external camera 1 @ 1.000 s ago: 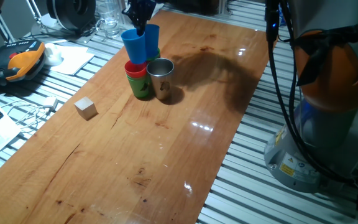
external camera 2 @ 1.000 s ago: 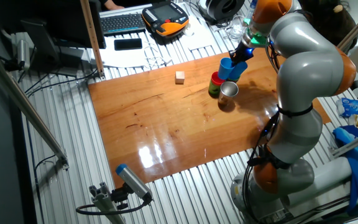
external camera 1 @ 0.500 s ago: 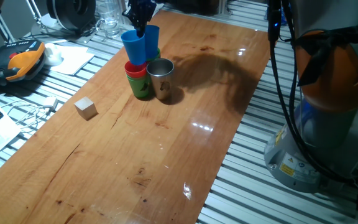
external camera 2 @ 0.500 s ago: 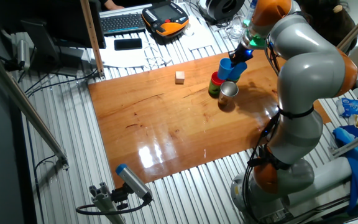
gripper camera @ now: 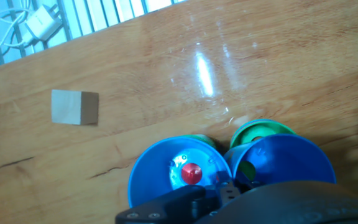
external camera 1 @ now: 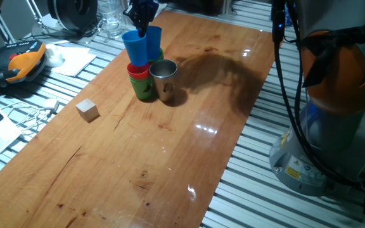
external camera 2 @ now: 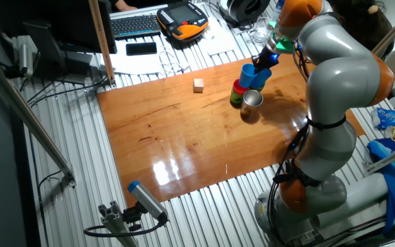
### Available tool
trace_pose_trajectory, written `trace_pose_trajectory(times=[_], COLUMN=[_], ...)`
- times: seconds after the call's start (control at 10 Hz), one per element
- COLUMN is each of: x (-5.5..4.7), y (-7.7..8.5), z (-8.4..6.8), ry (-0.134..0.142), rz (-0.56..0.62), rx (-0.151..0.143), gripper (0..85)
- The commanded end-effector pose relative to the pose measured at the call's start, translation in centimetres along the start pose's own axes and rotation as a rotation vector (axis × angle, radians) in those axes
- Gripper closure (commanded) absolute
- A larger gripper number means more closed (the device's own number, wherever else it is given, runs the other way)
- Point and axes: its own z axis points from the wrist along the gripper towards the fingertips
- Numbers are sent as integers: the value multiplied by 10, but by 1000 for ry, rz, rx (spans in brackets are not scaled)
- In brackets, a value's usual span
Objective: Stack the cups
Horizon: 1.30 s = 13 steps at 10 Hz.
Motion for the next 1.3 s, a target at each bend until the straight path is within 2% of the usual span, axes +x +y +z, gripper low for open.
trace_pose_trajectory(times=[0.0,0.2,0.4,0.6,1.2], x=[0,-5,-10,-10,-3], y=[-1,-7,-13,-14,-10], z=[-1,-6,-10,-9,1], ry=[-2,5,-6,-17,-35], rz=[-3,-33,-77,-85,-60], rx=[5,18,67,84,72], gripper=[850,850,850,850,850])
